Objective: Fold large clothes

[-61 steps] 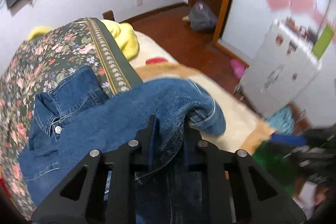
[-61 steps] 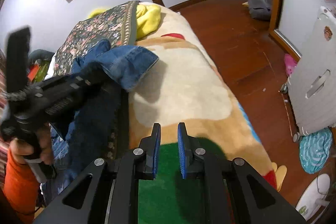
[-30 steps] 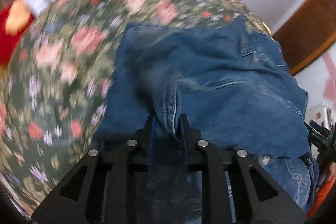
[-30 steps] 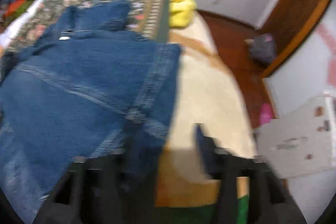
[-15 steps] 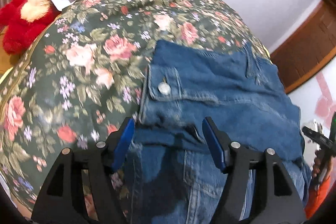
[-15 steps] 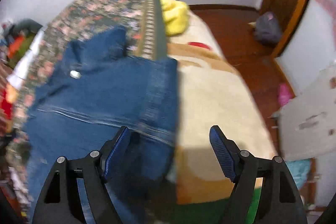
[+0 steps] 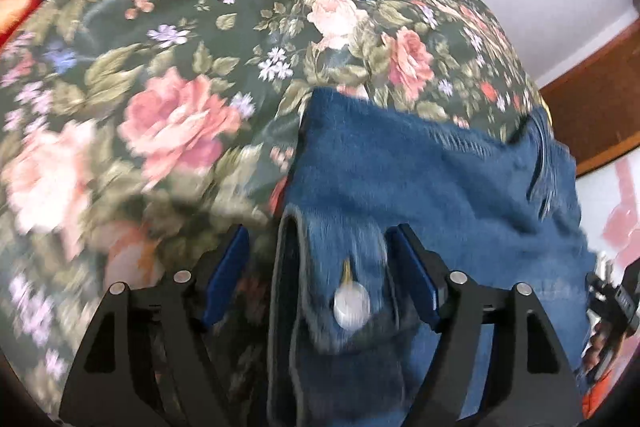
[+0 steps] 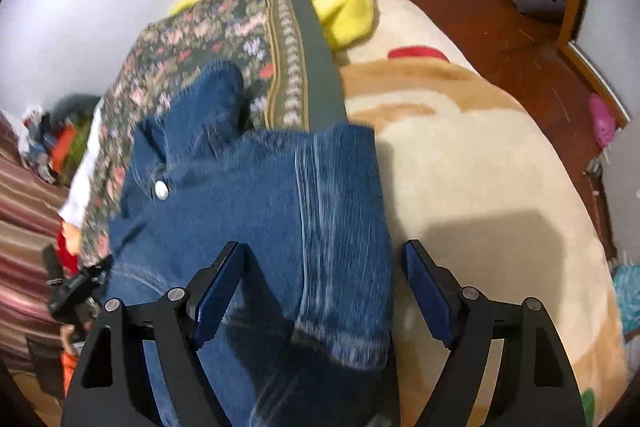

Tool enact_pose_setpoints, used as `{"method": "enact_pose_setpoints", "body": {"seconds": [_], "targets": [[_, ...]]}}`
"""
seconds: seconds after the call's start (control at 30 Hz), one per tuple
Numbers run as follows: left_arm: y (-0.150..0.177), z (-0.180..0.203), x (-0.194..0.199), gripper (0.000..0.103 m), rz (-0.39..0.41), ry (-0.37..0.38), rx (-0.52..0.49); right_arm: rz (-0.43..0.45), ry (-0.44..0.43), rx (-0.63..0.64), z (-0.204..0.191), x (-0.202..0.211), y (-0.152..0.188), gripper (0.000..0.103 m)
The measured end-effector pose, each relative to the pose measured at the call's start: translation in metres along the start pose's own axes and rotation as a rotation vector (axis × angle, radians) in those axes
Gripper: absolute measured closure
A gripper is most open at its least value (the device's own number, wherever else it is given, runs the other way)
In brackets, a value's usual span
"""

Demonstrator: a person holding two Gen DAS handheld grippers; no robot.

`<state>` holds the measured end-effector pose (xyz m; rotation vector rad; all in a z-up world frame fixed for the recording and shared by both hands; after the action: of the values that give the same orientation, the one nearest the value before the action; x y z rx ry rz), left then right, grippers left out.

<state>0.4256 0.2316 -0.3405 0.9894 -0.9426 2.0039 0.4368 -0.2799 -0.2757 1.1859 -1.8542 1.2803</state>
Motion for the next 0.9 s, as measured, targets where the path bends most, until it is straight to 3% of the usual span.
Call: {"method": "enact_pose_setpoints", "body": {"seconds": [0.2,0.27,0.37,0.47,0.7,0.9], "targets": [[-0.026,0.02,-0.022,0.029,0.01,0.003,-0.049,0.036,-0.021,0.015,-0.002,-0.008,-0.009,0.038],[-0.031,0.024,-0.023,0.054,0.032,-0.018,-0.054,0.054,-0.005,0.041,-0.005,-0.006,-0.012,0.056],[-0.036,0.025,-0.025,0.081,0.043,-0.051,-0.033,0.087,0.041,0.08,-0.007,0.001,-0.015,0.074],[-0.036,0.033,-0.012,0.092,0.108,-0.094,-0.092,0.128,0.055,0.113,-0.014,0.012,-0.019,0.083],[-0.032,0.047,0.049,0.096,0.229,-0.102,-0.147,0.244,0.099,0.224,-0.047,0.039,-0.029,0.089],[-0.04,0.047,0.099,0.098,0.331,-0.102,-0.145,0.269,0.066,0.313,-0.086,0.043,-0.057,0.09]]}}
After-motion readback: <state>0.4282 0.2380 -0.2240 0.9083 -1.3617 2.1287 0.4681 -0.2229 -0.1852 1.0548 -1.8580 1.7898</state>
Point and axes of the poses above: each gripper's, at about its wrist camera, not at the fingertips, and x roughly against the way its jaws point, z to its right, y to its underside, the point moved 7 cm from there along -x, roughly the way its jaws point, and after that the axes turned 6 degrees about x, right-handed, at the moved point
